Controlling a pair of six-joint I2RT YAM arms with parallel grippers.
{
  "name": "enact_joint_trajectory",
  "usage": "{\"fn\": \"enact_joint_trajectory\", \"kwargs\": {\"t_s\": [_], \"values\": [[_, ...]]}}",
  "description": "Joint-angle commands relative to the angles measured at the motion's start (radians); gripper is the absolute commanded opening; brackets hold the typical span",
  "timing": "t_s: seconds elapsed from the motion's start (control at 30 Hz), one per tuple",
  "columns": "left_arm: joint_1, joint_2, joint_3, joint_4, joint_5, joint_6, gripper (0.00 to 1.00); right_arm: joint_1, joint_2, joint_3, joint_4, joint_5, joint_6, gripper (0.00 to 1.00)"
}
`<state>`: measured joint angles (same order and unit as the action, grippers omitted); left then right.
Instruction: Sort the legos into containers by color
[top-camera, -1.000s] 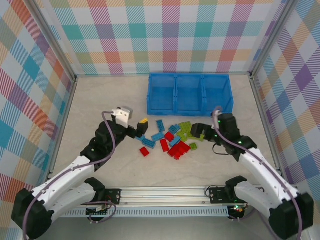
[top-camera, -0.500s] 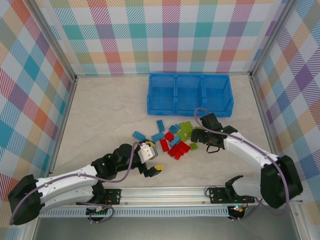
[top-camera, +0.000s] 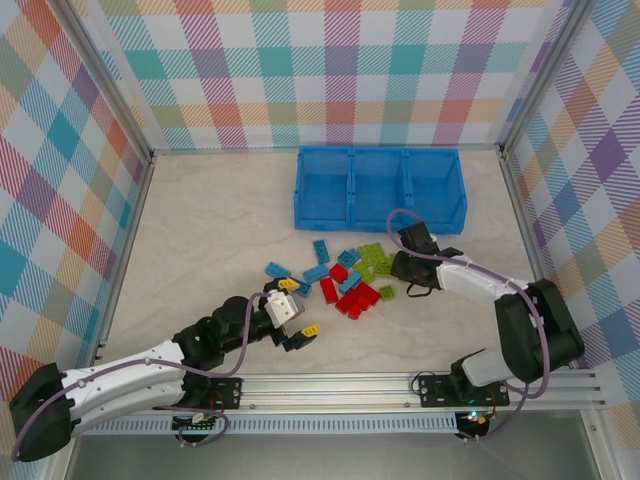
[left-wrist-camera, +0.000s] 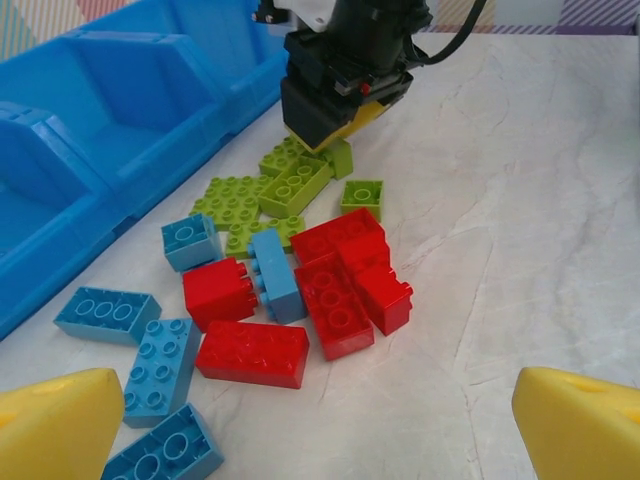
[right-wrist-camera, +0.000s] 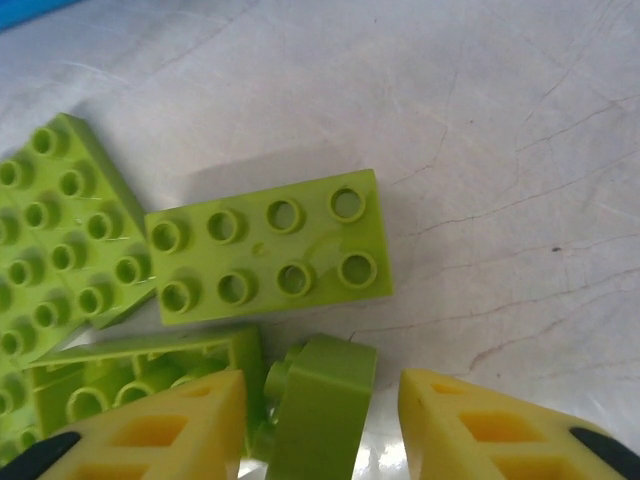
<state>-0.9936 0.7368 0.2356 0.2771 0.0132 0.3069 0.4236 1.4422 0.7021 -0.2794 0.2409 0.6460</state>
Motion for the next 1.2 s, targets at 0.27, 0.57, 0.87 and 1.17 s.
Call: {"fn": "enact_joint_trajectory", "kwargs": {"t_s": [0.27, 0.57, 0.87, 1.17], "values": [[-0.008, 0.056, -0.007, 0.060, -0.025, 0.003, 1.00, -0.014, -0.059, -0.081, 0.047, 0.008, 0.044, 0.16], [-0.008, 0.052, -0.011, 0.069, -0.043, 0.004, 1.00, -0.030, -0.326, 0.037, -0.086, 0.107, -0.064, 0.14], [-0.008, 0.049, -0.014, 0.067, -0.069, 0.003, 1.00, -0.284, -0.004, 0.401, -0.015, -0.046, -0.231, 0.13], [-0.007, -0.040, -0.033, 0.022, -0.204, -0.015, 1.00, -0.316, 0.317, 0.680, -0.055, -0.114, -0.229, 0.35]]}}
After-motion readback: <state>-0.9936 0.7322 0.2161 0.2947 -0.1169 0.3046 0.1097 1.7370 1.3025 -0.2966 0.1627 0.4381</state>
